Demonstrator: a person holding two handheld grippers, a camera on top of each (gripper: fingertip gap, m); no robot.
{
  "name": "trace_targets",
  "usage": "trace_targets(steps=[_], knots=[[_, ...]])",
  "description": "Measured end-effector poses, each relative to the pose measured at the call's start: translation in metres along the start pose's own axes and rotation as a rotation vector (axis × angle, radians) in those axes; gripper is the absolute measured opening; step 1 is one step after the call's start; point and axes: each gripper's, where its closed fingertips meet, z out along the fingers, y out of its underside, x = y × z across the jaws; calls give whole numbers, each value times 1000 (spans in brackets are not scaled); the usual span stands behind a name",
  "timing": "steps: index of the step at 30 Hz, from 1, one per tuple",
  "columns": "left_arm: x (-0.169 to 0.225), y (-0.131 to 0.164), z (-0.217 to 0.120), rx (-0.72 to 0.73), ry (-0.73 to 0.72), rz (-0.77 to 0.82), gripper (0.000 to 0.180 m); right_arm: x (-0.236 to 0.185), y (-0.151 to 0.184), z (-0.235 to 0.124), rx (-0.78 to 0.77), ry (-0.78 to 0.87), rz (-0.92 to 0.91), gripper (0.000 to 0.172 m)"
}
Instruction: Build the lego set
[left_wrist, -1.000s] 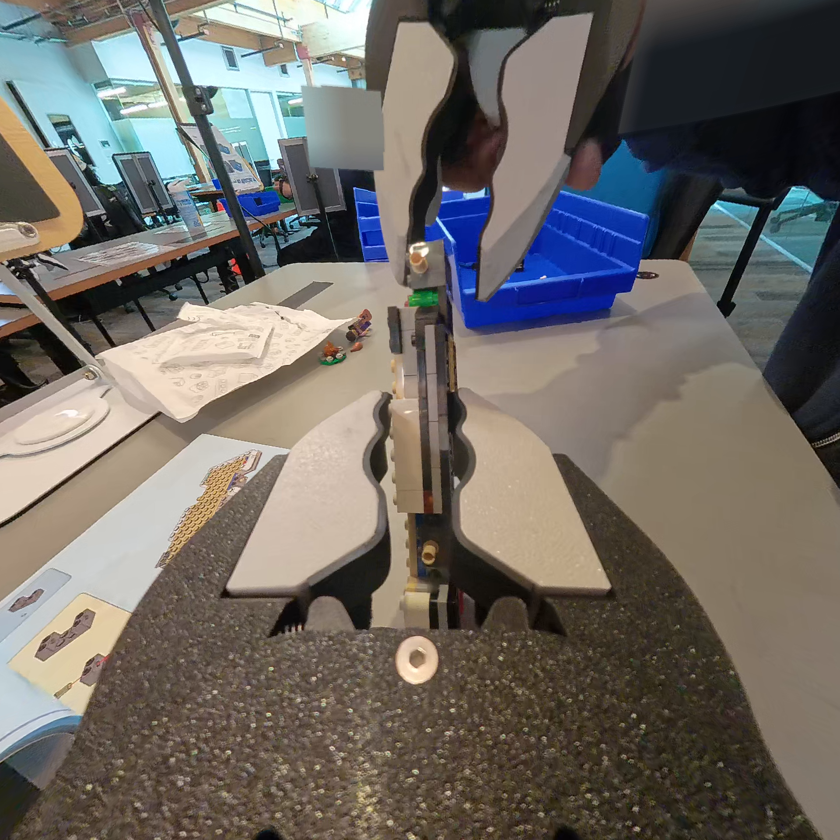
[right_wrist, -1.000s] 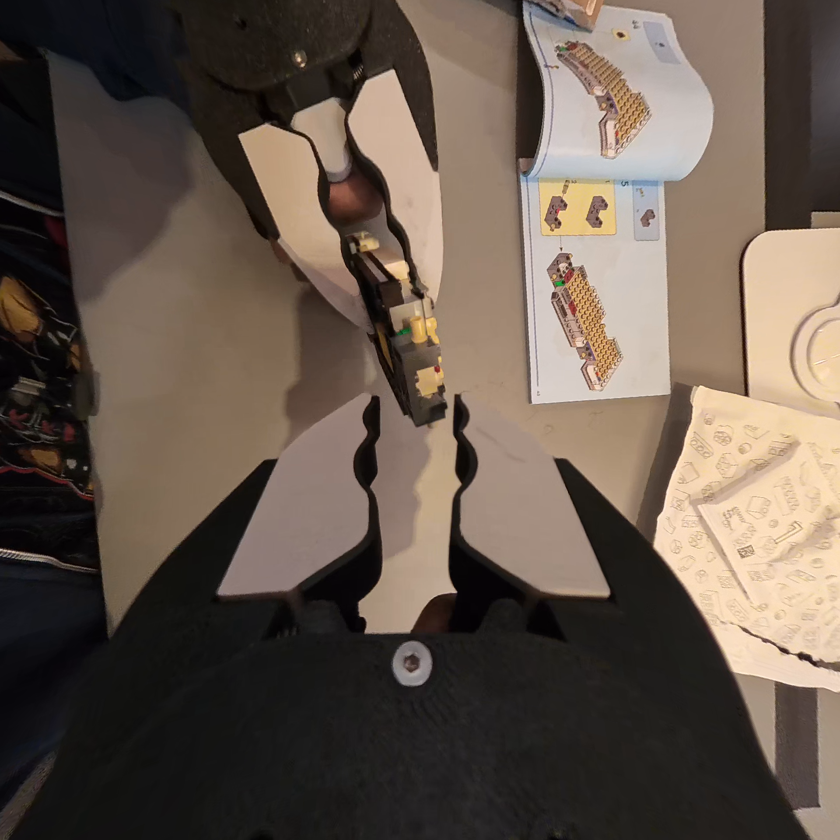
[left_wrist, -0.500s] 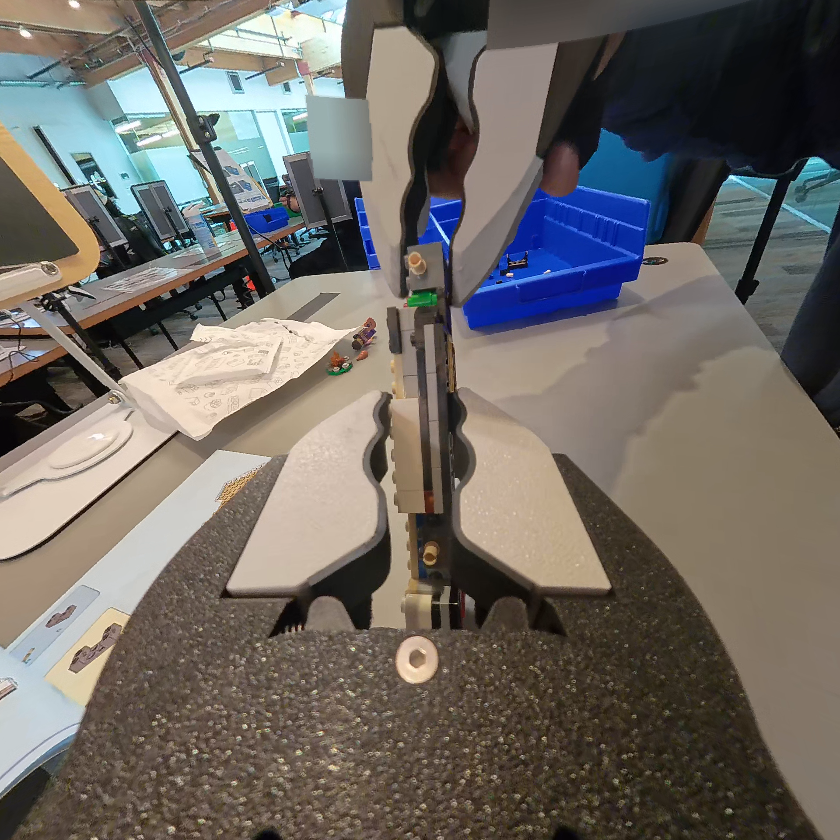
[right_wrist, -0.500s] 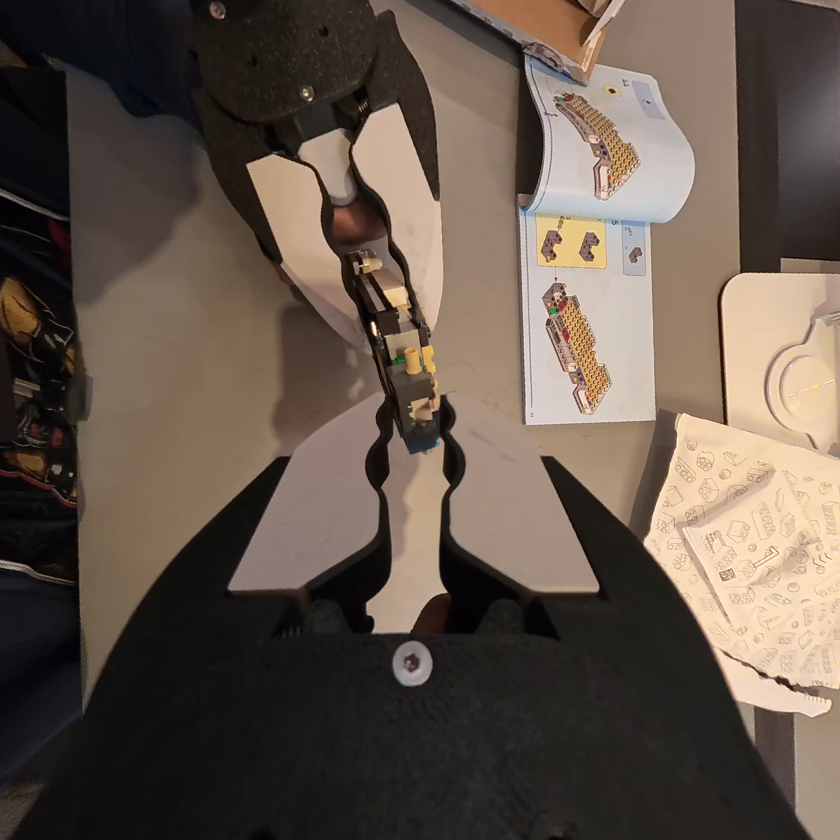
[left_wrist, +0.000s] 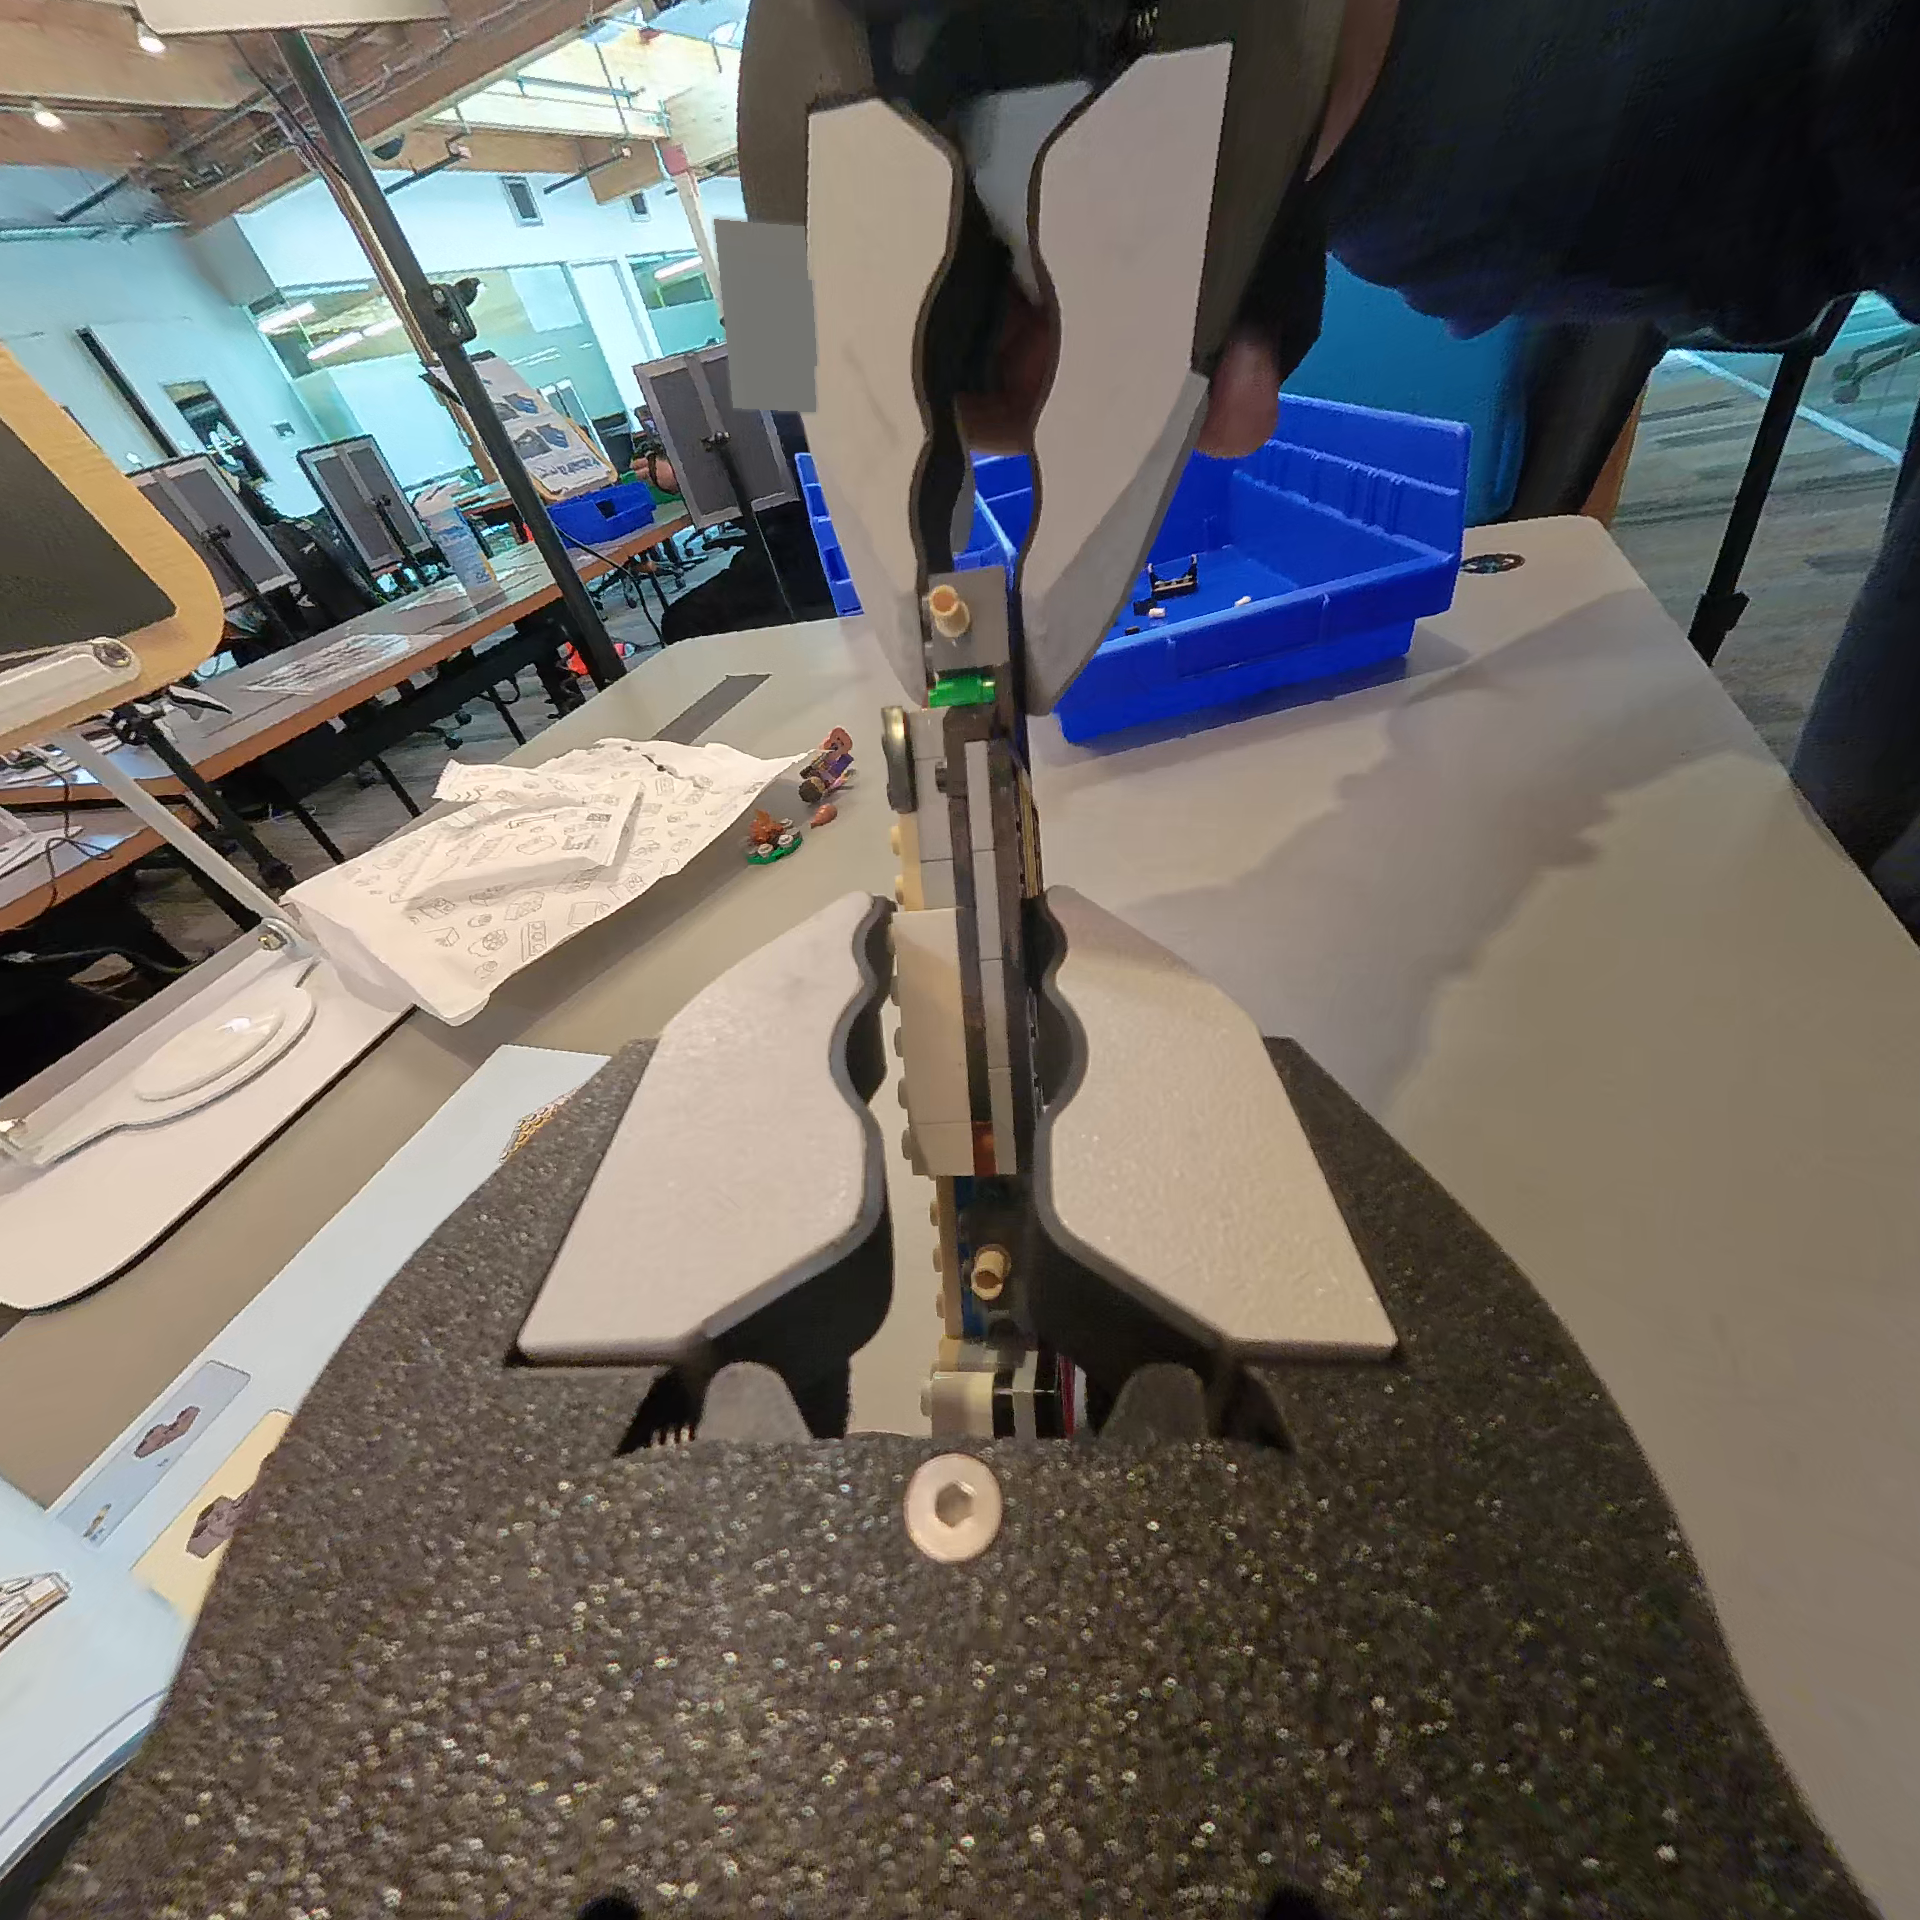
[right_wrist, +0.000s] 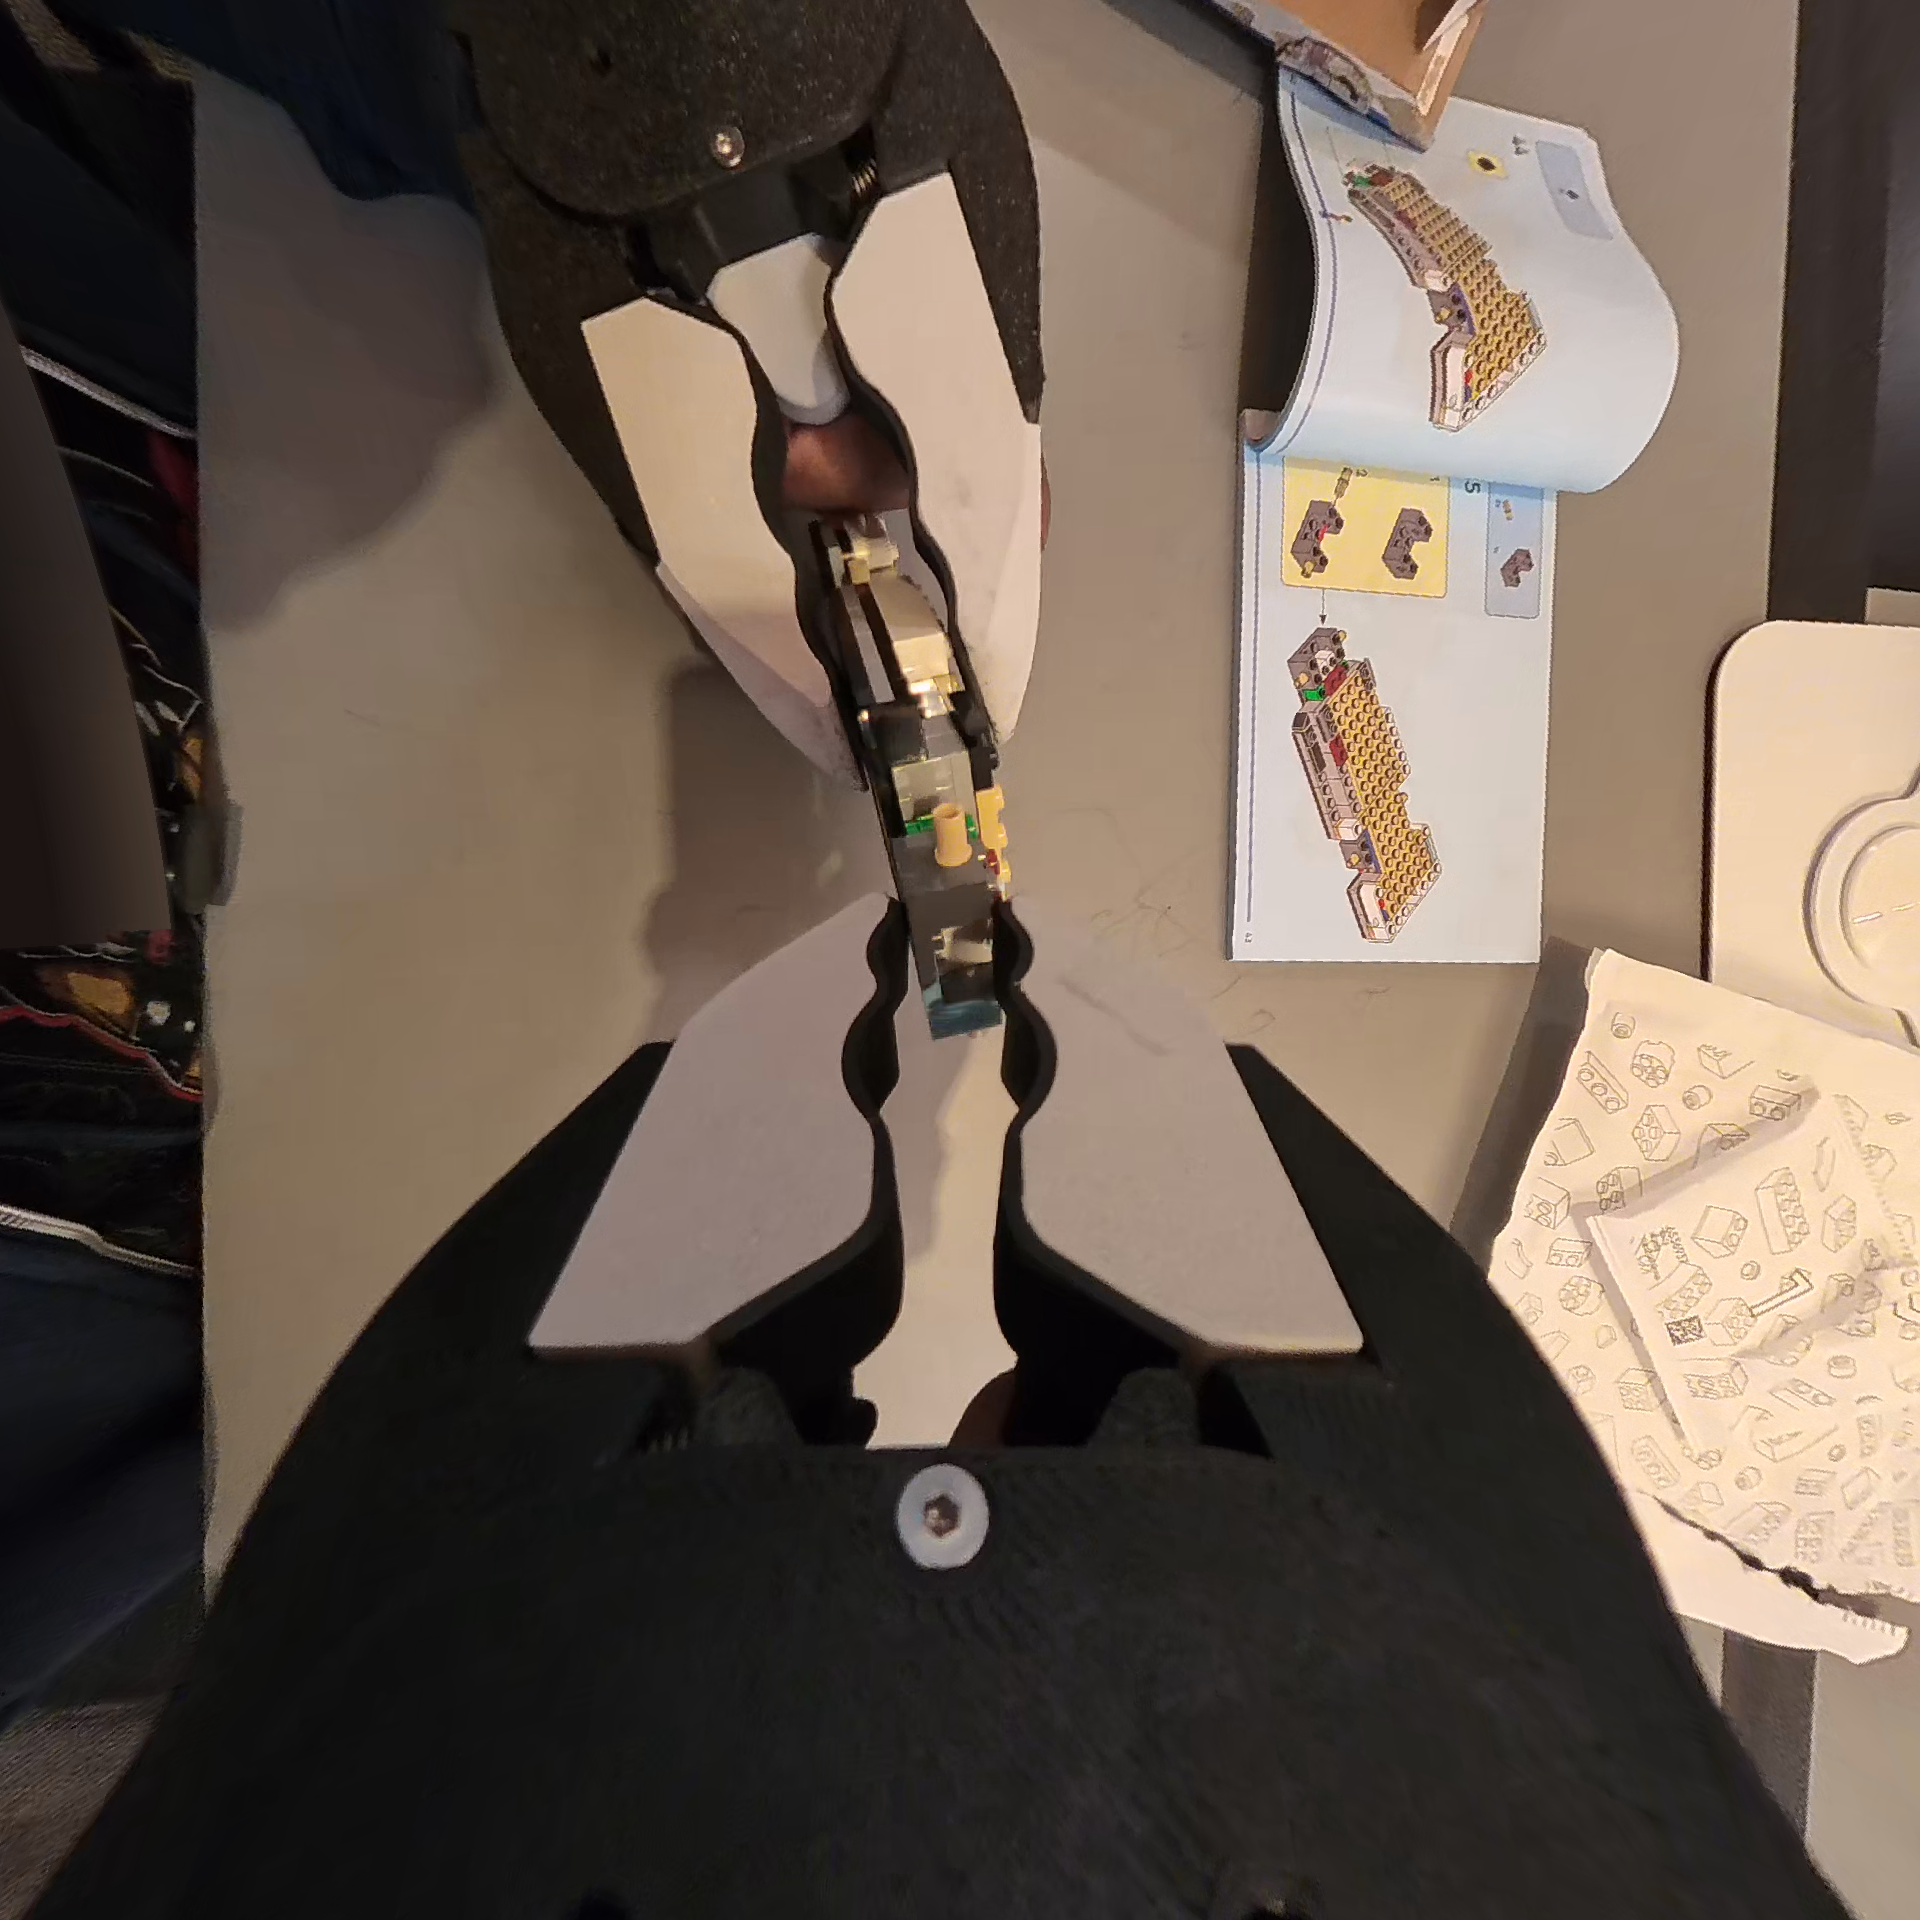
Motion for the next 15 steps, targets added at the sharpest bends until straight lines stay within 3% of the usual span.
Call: trace_targets(steps=[10,15], knots=[[2,3,2,-19,-1,30,25,-1,4,1,-26,-7,-17,16],[-4,3,-1,1,-12,0,25,7,-2,-7,10,74,-56,31]])
